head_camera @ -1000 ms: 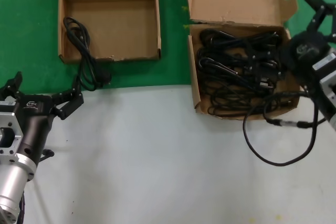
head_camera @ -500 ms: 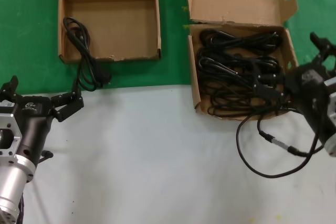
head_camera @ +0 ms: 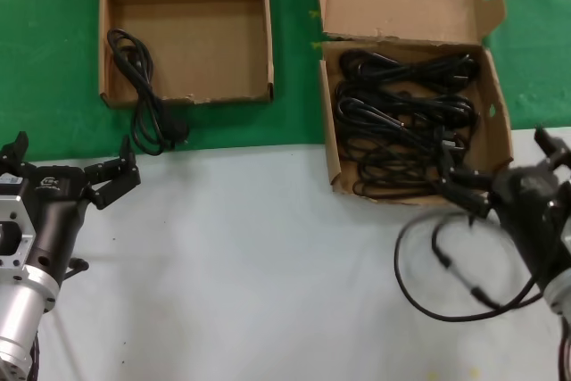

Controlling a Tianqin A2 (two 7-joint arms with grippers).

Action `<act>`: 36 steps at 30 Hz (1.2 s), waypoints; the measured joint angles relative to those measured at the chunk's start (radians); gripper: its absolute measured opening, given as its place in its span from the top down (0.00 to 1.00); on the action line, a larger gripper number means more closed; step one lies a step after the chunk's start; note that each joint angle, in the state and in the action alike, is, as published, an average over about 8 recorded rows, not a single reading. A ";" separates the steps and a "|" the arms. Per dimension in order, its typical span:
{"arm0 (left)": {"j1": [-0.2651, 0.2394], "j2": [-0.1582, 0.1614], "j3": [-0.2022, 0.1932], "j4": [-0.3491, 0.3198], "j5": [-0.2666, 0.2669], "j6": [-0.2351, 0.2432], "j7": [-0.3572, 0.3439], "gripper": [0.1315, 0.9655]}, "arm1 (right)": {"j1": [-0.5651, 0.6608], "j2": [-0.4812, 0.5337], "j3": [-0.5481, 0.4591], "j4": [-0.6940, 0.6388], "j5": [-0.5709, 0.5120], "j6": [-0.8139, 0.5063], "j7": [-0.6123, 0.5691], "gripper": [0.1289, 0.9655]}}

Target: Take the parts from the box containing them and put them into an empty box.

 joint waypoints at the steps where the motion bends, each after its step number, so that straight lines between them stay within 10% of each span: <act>1: 0.000 0.000 0.000 0.000 0.000 0.000 0.000 0.00 | -0.004 -0.003 0.001 -0.003 0.003 0.003 0.005 0.00; 36: 0.001 0.000 0.000 0.000 -0.001 -0.001 0.000 0.00 | -0.014 -0.011 0.004 -0.010 0.010 0.011 0.018 0.00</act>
